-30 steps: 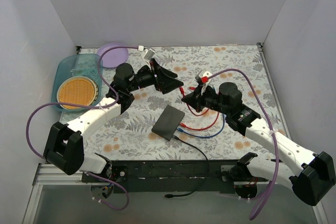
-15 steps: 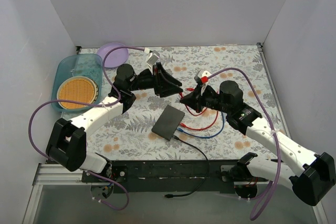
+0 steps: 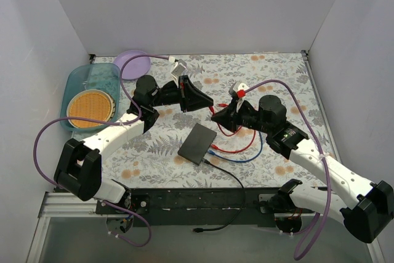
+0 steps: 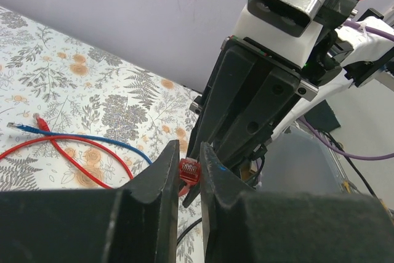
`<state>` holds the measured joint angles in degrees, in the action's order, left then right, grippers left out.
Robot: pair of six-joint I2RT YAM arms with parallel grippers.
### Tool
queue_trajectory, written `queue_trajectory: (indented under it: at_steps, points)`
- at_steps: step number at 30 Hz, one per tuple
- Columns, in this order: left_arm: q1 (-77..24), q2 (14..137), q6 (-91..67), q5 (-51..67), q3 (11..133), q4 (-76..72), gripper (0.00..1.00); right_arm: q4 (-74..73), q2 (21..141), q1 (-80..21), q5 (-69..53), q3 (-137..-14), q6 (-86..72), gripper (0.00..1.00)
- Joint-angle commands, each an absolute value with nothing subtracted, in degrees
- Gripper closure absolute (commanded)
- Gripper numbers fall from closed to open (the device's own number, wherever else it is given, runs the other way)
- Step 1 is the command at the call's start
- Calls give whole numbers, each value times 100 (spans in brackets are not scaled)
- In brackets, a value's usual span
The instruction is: Insert the plug into the switch port
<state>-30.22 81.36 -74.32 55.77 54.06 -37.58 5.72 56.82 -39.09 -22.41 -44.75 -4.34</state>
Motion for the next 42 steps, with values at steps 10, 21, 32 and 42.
queue_trajectory:
  at_steps: [10, 21, 32, 42]
  points:
    - [-3032, 8077, -7392, 5704, 5449, -3779, 100, 1520, 5264, -3902, -1608, -4640, -791, 31]
    - [-3032, 7963, -7365, 5704, 5423, -3770, 100, 1696, 5423, -3876, -1828, -4588, -861, 32]
    - [-3032, 7910, -7348, 5722, 5397, -3744, 100, 1916, 5599, -3779, -2109, -4544, -1028, 50]
    - [-3032, 7884, -7313, 5704, 5414, -3683, 100, 1916, 5634, -3744, -2250, -4474, -1046, 43]
